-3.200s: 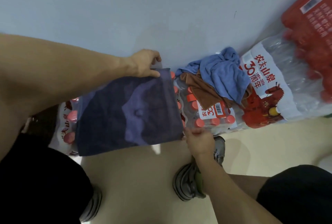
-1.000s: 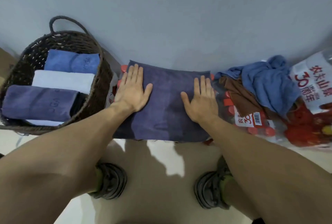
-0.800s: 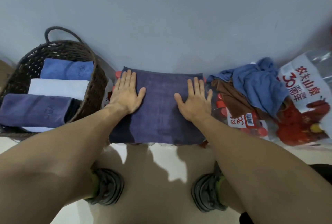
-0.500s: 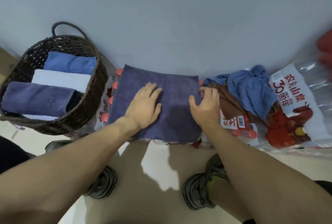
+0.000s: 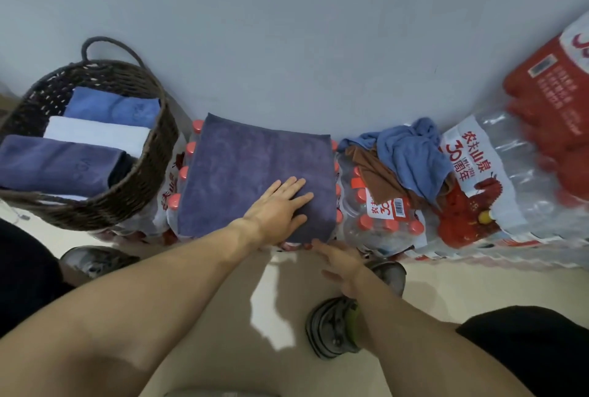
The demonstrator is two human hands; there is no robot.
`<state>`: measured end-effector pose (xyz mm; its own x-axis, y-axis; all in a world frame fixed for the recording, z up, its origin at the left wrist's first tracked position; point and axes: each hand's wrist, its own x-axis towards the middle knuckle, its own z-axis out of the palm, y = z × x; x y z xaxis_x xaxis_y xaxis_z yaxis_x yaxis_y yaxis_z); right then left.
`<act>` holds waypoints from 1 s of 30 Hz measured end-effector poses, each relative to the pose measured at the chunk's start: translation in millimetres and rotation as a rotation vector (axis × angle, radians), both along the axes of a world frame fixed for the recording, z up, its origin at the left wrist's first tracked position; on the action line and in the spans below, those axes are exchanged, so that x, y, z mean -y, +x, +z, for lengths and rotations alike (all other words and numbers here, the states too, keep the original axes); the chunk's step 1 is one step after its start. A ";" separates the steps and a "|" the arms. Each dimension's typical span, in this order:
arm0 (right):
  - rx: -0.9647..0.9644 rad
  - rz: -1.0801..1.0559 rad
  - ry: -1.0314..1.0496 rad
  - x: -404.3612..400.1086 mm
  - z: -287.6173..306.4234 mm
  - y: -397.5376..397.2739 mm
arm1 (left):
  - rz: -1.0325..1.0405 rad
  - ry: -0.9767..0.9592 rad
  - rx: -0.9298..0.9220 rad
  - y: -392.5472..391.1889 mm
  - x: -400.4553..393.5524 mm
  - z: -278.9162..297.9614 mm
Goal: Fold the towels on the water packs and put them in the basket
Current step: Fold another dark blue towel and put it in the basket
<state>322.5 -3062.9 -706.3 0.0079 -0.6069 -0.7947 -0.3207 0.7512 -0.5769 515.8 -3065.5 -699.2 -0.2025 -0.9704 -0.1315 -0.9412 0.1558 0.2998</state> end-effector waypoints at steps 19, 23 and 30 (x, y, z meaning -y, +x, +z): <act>0.166 0.009 0.167 17.0 33.8 2.9 | 0.013 0.091 0.030 -7.6 -1.2 10.9; 0.015 0.271 0.156 49.5 78.2 6.6 | -0.123 0.324 0.123 3.5 19.1 57.4; -0.252 0.558 -0.171 100.4 139.8 38.1 | -0.194 0.514 0.159 35.5 40.2 174.5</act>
